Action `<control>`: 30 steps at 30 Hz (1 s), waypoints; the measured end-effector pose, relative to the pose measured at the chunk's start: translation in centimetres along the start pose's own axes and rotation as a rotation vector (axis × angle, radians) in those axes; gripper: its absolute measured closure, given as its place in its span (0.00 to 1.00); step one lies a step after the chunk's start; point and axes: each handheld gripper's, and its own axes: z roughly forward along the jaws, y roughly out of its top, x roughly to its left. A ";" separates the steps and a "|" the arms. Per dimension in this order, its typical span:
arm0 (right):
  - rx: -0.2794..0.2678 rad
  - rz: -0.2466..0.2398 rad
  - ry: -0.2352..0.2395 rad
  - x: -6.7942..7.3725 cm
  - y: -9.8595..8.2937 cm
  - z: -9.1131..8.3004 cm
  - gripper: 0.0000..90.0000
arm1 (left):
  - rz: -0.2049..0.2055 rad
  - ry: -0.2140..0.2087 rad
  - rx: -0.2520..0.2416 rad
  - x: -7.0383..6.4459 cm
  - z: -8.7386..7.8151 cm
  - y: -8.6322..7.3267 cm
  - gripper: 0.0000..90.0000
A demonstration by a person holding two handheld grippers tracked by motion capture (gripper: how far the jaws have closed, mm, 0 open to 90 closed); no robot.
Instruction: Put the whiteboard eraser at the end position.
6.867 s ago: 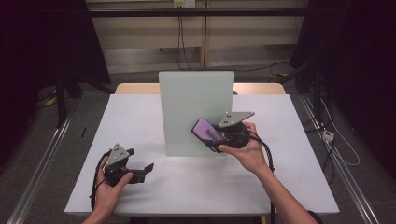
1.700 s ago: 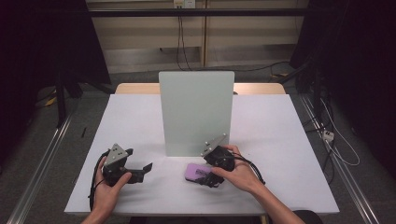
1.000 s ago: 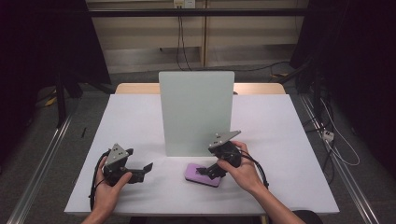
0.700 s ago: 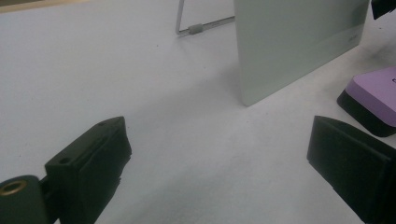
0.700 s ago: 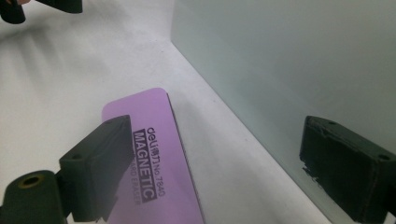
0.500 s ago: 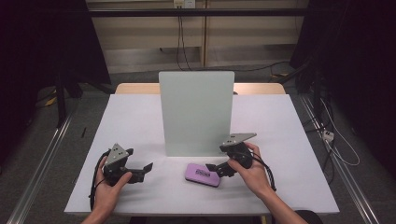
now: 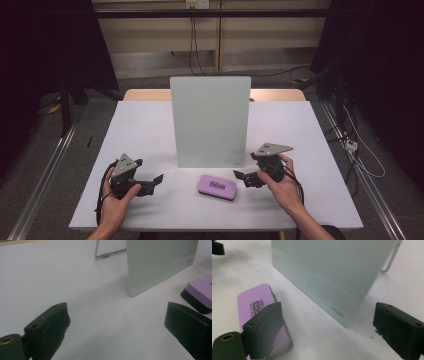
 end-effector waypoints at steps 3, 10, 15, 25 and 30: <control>-0.005 0.011 -0.019 -0.4 -0.4 -0.5 0.10 | 0.001 0.001 0.001 0.1 0.0 0.0 0.06; -0.022 0.045 -0.050 -1.4 -1.5 -1.5 0.10 | -0.012 0.017 -0.001 0.1 0.1 0.1 0.06; -0.042 0.072 -0.073 -2.0 -2.1 -2.3 0.10 | -0.015 0.026 -0.004 0.1 0.1 0.1 0.06; -0.057 0.107 -0.124 -3.1 -3.7 -3.8 0.10 | -0.015 0.038 -0.007 0.2 0.1 0.1 0.06; -0.076 0.128 -0.147 -3.5 -4.4 -4.6 0.10 | -0.020 0.042 -0.010 0.2 0.1 0.1 0.06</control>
